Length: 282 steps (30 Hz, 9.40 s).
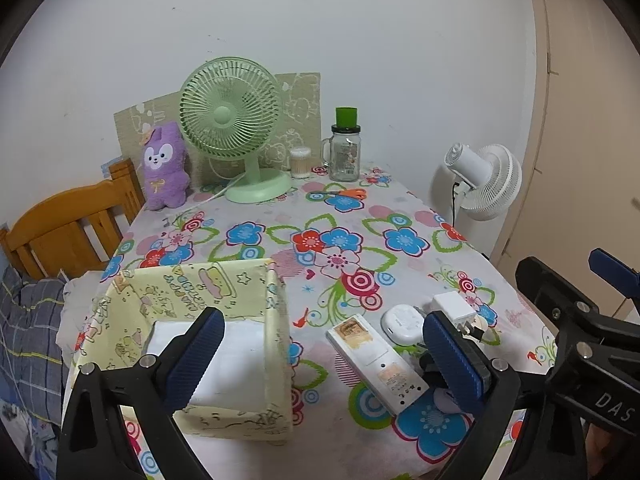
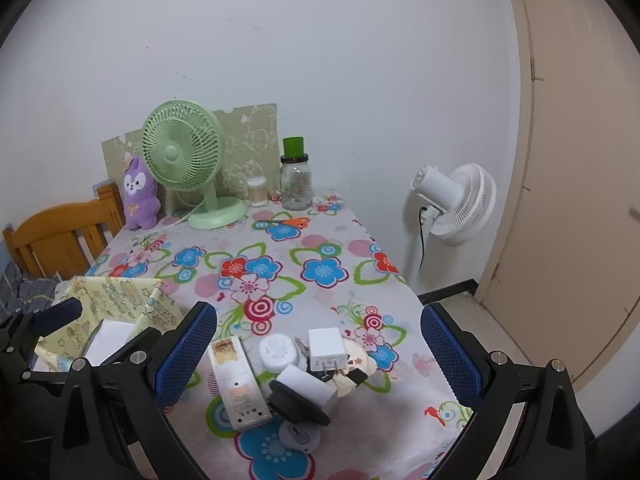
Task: Organize rigid objects
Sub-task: 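Grasp the white power strip with the left tool while the right tool grasps the white power bank, then carry the power strip in the left tool while the right tool carries the power bank over the yellow box, then lower the power strip into the box and open the left tool while the right tool releases the power bank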
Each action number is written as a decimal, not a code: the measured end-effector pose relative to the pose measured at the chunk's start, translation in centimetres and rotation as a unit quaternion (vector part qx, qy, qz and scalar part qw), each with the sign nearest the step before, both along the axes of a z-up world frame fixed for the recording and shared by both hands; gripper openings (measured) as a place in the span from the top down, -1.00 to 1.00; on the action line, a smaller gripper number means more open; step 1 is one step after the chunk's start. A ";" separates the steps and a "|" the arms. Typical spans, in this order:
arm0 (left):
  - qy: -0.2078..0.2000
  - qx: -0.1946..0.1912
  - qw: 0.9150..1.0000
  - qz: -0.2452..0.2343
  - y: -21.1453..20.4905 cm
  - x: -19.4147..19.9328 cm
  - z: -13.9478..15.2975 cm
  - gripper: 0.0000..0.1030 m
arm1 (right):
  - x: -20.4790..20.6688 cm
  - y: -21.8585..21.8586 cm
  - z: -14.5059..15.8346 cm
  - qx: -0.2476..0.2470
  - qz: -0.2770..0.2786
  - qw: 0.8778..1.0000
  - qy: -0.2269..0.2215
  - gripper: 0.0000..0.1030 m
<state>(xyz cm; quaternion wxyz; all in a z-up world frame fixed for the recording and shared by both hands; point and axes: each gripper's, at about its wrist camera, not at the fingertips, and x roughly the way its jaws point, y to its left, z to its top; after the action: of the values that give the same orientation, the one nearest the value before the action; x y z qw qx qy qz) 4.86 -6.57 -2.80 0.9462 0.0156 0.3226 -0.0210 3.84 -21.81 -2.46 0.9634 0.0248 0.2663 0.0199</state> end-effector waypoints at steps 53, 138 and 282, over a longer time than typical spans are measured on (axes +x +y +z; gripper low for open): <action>0.085 0.002 0.996 -0.034 -5.5 2.9 -9.3 -0.88 | 4.4 -1.7 -9.8 0.017 0.022 0.992 0.125 -0.84; 0.084 -0.009 0.996 -0.028 -2.5 3.5 -6.9 0.12 | 4.1 1.2 -7.5 0.047 0.009 0.990 0.136 0.40; 0.174 -0.022 0.984 -0.026 16.6 7.5 -7.1 -0.28 | 9.3 23.2 -6.1 0.002 0.072 0.971 0.229 0.40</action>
<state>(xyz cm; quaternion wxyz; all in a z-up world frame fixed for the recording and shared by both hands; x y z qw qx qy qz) 12.33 10.01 -9.95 0.8750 -0.0004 0.4811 -0.0546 13.17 1.39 -8.51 0.8727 0.0113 0.4809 0.0832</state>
